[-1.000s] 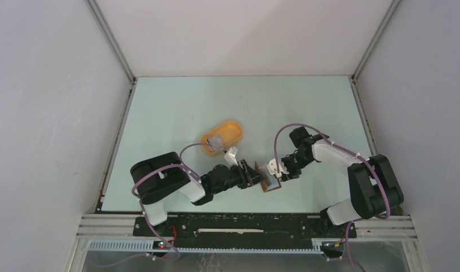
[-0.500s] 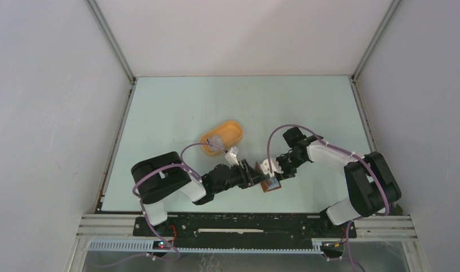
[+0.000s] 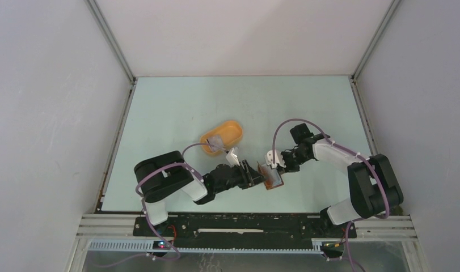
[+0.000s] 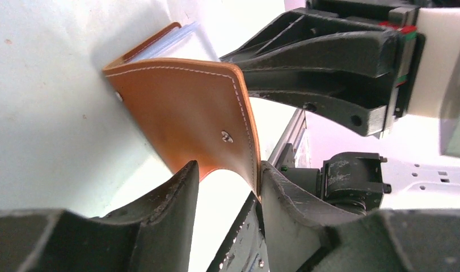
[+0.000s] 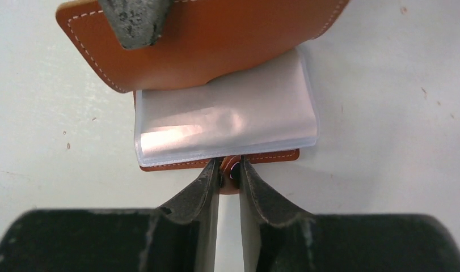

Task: Put the credit cards into the card holder
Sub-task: Close the card holder at the center of the board.

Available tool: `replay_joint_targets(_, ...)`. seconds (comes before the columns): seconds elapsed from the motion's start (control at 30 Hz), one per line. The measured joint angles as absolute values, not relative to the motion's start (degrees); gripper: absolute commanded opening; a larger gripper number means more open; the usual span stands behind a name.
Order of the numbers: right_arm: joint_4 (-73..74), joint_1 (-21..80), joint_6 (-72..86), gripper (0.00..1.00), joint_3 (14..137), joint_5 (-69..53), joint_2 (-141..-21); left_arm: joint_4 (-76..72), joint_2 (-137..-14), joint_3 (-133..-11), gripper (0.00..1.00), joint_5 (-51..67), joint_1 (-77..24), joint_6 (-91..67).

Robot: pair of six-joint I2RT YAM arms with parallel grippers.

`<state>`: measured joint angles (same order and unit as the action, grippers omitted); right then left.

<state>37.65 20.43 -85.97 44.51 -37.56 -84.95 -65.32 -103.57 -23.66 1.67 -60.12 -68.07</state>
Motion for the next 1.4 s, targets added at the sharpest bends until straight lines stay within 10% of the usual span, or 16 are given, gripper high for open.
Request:
replay_joint_targets(0.47, 34.7, 18.5, -73.6, 0.43, 44.5, -36.0, -83.8, -61.6, -105.8, -28.1, 0.46, 2.8, -59.4, -67.8)
replay_joint_targets(1.4, 40.0, 10.4, -50.7, 0.51, 54.1, -35.0, -83.8, -37.4, -105.8, -43.5, 0.56, 6.0, -58.0, -58.4)
